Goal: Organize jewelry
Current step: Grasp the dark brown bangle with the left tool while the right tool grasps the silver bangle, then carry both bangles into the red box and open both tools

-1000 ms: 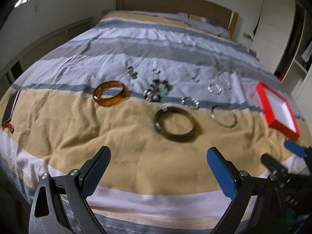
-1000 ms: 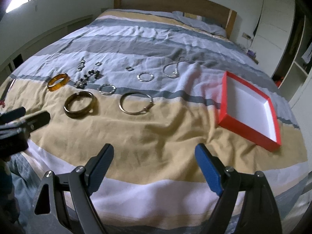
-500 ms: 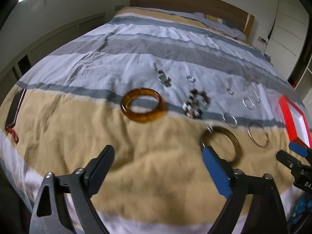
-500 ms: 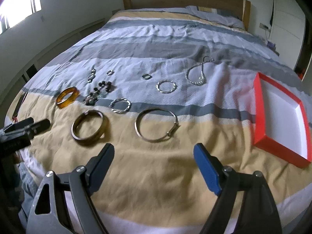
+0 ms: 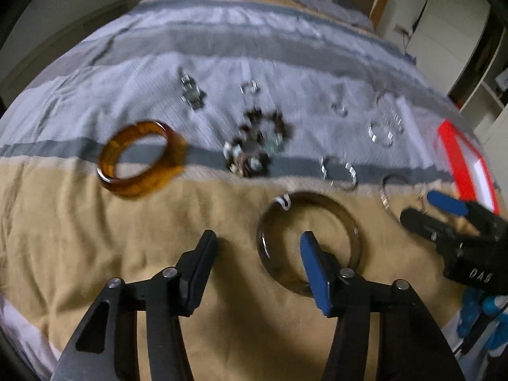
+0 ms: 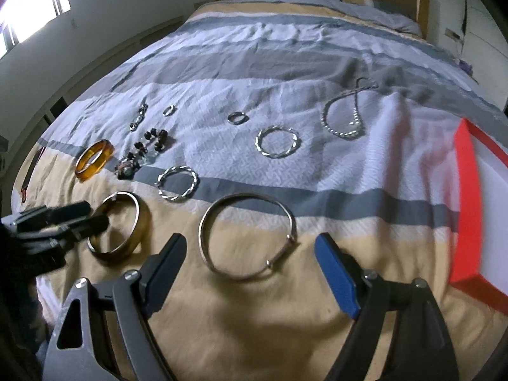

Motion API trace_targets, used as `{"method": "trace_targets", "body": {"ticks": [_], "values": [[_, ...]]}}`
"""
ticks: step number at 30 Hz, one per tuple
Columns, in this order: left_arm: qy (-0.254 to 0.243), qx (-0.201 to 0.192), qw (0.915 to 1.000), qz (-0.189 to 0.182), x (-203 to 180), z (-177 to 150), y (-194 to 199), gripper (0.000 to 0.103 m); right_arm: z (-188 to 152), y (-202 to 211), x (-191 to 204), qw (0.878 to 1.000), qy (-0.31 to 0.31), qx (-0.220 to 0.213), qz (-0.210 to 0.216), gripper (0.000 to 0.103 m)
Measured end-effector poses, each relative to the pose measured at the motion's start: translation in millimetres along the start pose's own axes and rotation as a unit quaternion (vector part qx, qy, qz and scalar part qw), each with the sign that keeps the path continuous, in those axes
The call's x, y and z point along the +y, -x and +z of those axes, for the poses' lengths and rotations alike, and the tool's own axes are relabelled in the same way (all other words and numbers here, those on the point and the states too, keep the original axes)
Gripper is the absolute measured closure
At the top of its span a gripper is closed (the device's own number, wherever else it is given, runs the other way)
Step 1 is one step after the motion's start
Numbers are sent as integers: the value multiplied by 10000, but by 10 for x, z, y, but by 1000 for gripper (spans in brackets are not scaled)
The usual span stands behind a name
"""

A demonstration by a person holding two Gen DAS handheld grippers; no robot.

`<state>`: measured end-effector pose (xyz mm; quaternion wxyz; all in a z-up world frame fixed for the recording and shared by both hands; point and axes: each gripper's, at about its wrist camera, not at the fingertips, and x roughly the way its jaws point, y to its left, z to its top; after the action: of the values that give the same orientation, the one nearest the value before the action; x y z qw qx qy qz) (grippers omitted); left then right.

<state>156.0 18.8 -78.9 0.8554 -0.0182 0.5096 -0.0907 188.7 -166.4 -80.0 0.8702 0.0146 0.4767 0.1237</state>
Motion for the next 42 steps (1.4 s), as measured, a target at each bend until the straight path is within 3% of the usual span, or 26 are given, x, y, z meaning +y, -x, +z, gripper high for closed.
{"method": "trace_targets", "body": {"ticks": [4,7,10,12,19,30,36,42], "values": [[-91,92,9997,186,-67,-2,-98,54,27,-130,-6,9999,50,94,94,21],[-147,79,9995,270,-92,5,-127,67,31,-173,48,9997,212,80,72,21],[-187,79,9995,250,-119,8,-133,86,6,-200,78,9992,389,83,-43,34],[-185,71,9995,244,-124,11,-133,91,-7,-188,69,9991,426,72,-21,34],[39,13,9999,111,-125,-38,-12,93,-119,18,51,9997,230,-4,24,35],[-19,-88,10000,28,-336,-221,354,94,-369,790,-124,9984,-199,-507,-148,35],[-228,-162,9993,-230,-685,-202,506,94,-470,1200,-429,9956,-396,-758,-395,35],[-715,-228,9954,-587,-1322,-22,559,94,-584,1530,-992,9906,-671,-901,-778,35]]}}
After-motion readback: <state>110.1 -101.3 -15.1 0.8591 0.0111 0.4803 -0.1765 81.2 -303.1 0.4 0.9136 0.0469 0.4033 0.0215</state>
